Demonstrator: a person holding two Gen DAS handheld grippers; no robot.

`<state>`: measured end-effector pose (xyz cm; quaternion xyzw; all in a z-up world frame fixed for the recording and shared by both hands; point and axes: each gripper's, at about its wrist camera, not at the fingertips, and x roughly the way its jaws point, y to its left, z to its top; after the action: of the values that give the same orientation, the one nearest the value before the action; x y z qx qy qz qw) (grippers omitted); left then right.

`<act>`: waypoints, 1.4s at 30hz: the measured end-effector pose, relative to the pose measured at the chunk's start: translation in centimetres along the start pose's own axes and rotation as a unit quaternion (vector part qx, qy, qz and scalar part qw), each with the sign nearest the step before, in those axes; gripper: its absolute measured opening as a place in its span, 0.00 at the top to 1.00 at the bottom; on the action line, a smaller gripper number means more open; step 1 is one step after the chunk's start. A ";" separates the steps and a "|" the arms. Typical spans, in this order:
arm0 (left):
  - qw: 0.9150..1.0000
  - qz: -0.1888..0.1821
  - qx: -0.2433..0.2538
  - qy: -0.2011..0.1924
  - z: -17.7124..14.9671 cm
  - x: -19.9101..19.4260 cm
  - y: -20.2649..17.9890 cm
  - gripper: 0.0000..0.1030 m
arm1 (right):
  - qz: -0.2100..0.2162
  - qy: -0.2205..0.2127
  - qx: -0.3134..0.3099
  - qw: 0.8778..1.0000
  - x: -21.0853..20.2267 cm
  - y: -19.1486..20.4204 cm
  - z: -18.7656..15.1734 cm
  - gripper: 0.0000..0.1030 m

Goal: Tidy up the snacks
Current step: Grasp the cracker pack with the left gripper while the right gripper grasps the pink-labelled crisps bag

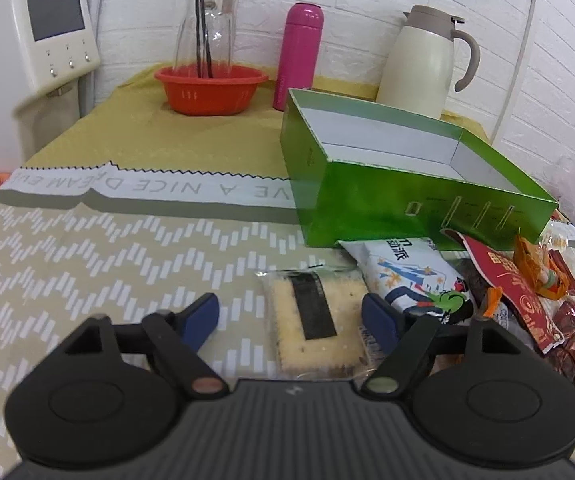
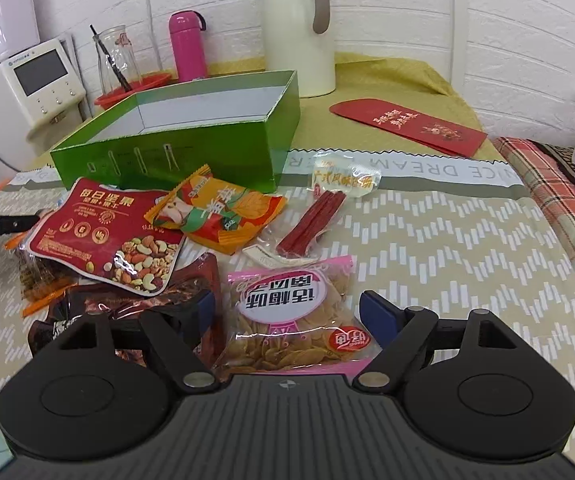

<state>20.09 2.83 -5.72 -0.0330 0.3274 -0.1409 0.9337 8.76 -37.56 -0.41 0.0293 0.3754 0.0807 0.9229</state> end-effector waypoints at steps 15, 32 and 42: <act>0.998 0.025 0.060 -0.001 -0.5 0.3 -2.3 0.41 | -0.024 0.013 -0.020 0.999 -0.5 1.1 -0.7 0.00; 0.995 0.056 0.015 -0.083 -1.8 -9.8 -2.1 0.42 | -0.062 -0.096 0.007 0.993 -6.5 3.3 -0.8 0.02; 0.991 0.011 0.059 -0.120 -2.9 -14.1 -7.1 0.42 | -0.015 -0.127 -0.029 0.991 -9.5 8.9 0.0 0.02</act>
<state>6.00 0.17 1.58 0.0091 0.2047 -0.1444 0.9681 0.93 -30.39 7.17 0.0068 0.2526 0.0740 0.9647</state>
